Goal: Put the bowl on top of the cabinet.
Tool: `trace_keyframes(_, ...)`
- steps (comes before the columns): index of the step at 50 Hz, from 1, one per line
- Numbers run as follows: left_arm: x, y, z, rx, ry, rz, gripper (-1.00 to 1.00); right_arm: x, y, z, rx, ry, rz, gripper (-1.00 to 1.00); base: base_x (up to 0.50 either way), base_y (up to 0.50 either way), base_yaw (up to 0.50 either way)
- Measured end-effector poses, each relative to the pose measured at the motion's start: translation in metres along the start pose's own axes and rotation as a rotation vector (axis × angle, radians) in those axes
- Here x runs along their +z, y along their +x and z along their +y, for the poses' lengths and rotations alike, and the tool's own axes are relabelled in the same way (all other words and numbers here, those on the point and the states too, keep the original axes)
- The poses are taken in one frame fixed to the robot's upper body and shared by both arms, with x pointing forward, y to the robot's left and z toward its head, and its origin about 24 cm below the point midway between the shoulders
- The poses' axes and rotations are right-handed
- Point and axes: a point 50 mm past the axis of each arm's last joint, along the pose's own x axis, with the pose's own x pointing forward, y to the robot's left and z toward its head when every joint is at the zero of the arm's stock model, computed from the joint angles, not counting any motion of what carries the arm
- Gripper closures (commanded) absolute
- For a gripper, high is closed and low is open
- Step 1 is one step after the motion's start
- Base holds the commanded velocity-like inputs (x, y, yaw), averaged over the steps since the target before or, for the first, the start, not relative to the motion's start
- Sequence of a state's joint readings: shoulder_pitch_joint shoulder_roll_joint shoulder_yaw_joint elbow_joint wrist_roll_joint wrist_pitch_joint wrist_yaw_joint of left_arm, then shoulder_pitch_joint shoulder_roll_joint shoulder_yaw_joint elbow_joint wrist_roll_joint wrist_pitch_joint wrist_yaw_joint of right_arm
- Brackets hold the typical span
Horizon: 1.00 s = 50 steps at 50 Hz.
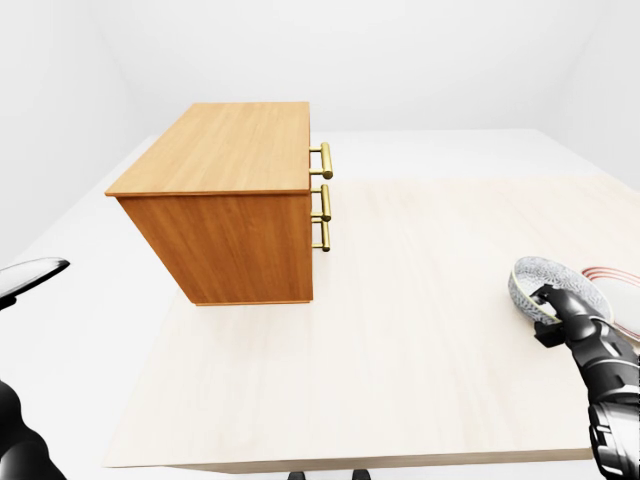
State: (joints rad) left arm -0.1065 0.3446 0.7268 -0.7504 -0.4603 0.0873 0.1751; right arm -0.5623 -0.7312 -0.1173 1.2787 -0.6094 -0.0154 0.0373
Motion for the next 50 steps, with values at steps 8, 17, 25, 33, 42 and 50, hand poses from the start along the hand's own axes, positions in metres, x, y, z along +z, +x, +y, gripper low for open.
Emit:
trace_keyframes(8,0.002,0.001,0.000,0.001,-0.005,-0.011,-1.00,0.011,0.002,-0.031,-0.096,-0.102,0.070,1.00,0.00,0.00,0.00)
trace_keyframes(17,0.005,0.002,-0.001,0.000,-0.014,-0.022,-1.00,0.090,-0.008,-0.103,-0.232,-0.333,-0.050,1.00,0.00,0.00,0.00)
trace_keyframes(25,0.005,0.002,-0.003,-0.003,-0.022,-0.024,-1.00,0.198,-0.053,-0.168,-0.368,-0.423,-0.228,1.00,0.00,0.00,0.00)
trace_keyframes(33,0.005,0.002,-0.005,-0.011,-0.024,-0.027,-1.00,0.282,-0.106,-0.183,-0.465,-0.488,-0.403,1.00,0.00,0.00,0.00)
trace_keyframes(42,0.006,0.002,-0.006,-0.013,-0.034,-0.031,-1.00,0.353,-0.153,-0.150,-0.471,-0.519,-0.625,1.00,0.00,0.00,0.00)
trace_keyframes(50,0.004,0.000,-0.005,-0.010,-0.040,-0.017,-1.00,0.401,-0.198,-0.114,-0.460,-0.528,-0.819,1.00,0.00,0.00,0.00)
